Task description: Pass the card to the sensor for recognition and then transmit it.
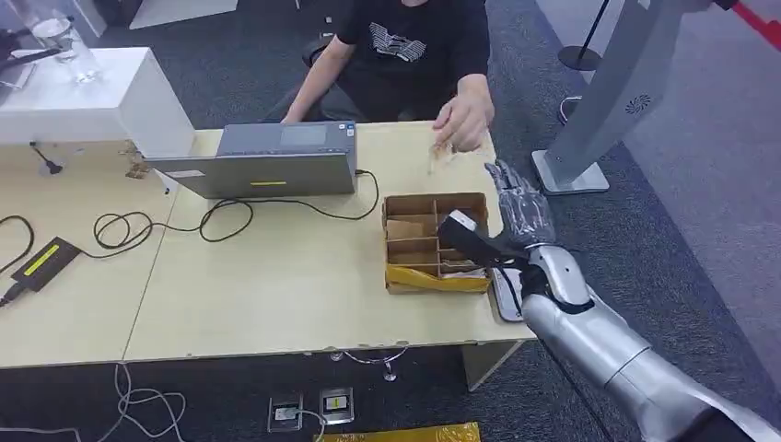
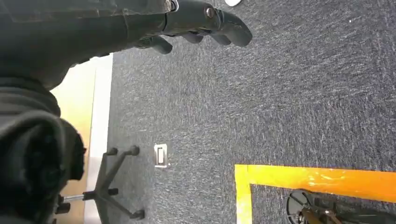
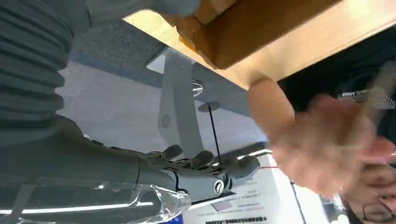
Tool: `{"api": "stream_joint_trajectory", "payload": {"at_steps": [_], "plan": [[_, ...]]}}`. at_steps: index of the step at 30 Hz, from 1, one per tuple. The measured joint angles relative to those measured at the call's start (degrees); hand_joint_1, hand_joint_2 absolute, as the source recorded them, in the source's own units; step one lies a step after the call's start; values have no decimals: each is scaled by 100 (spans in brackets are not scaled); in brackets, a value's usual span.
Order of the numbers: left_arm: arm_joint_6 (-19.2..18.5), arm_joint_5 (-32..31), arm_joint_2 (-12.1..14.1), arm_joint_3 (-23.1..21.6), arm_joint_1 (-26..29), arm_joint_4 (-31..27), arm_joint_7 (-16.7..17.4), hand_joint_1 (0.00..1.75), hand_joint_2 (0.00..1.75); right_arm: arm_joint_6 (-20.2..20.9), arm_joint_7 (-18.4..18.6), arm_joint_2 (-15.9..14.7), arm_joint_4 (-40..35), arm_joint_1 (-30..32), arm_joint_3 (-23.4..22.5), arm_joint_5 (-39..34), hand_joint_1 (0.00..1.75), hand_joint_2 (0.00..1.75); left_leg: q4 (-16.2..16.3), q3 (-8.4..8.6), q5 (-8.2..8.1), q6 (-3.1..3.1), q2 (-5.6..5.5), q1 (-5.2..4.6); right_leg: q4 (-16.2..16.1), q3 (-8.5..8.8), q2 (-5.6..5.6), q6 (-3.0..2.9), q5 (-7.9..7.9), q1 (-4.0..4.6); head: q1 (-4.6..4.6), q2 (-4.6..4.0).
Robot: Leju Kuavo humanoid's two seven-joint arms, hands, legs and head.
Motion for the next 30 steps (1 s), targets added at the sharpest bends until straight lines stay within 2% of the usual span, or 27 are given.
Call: {"api": "stream_joint_trajectory", "payload": {"at_steps": [7,15,21,30], "plan": [[13,50,0,0,3,0,20,0,0,601,409,-155,-317,68,-2,173,0,175,0,2,0,0,2,0,0,-1,2,0,0,0,0,0],[37,79,0,0,9,0,57,0,0,1175,905,-638,-1151,194,-20,315,0,175,1,4,0,0,7,-1,-1,-1,2,0,0,-1,0,0],[46,94,0,0,8,0,57,0,0,1346,1007,-924,-1639,339,-22,343,0,175,1,4,-1,0,9,0,-1,-1,3,0,0,0,0,0],[46,111,2,0,7,0,52,0,0,1416,955,-1025,-1812,658,-7,232,0,175,0,3,-1,0,9,0,-1,0,2,0,0,0,-2,0]]}}
